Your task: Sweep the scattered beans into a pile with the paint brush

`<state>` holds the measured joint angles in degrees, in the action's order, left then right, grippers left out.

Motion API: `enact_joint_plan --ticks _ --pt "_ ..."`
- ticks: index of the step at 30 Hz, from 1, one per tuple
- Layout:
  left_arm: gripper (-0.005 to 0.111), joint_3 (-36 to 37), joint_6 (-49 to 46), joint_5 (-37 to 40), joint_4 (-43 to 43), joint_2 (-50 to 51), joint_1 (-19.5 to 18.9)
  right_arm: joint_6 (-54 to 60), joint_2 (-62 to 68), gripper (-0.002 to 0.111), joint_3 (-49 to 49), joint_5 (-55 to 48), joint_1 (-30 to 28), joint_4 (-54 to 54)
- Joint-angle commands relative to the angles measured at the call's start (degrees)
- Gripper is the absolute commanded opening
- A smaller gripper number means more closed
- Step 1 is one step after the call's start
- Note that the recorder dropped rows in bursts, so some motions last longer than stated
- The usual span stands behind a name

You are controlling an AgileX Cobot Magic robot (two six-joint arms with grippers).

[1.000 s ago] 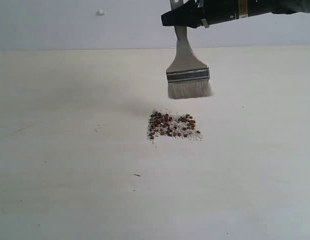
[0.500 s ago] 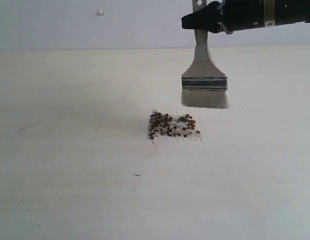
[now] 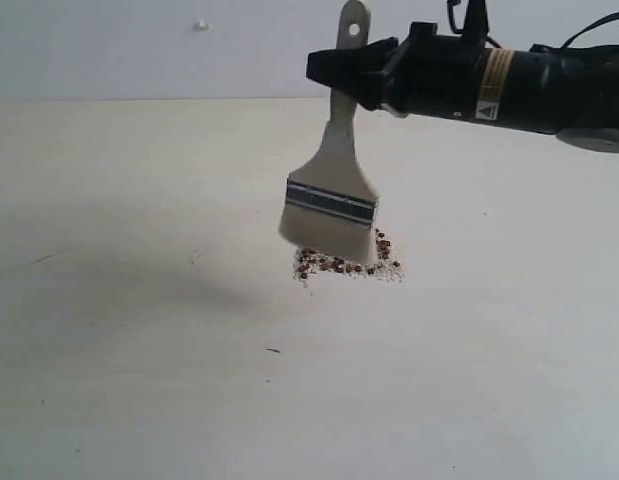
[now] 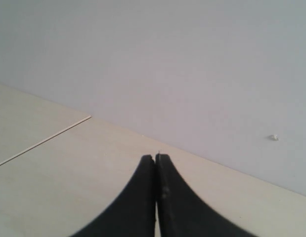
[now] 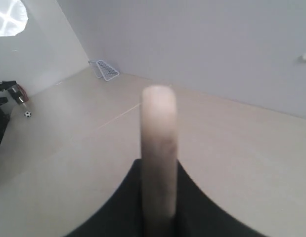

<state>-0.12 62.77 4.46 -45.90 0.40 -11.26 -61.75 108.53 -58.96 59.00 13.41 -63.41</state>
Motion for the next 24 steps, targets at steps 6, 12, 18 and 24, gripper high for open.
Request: enact_joint_plan --ticks 6,12,18,24 --pt "0.0 0.1 0.1 0.1 0.0 -0.4 0.0 0.6 5.2 0.0 0.3 -2.9 1.6 1.2" --pt "0.0 0.1 0.1 0.1 0.0 -0.4 0.0 0.4 8.0 0.0 0.3 -3.3 1.6 -0.4" --pt "0.0 0.1 0.1 0.1 0.0 -0.4 0.0 4.7 8.3 0.0 0.3 -8.6 1.6 2.5" --pt "0.0 0.1 0.1 0.1 0.0 -0.4 0.0 8.8 8.3 0.0 0.3 -10.6 1.6 5.9"
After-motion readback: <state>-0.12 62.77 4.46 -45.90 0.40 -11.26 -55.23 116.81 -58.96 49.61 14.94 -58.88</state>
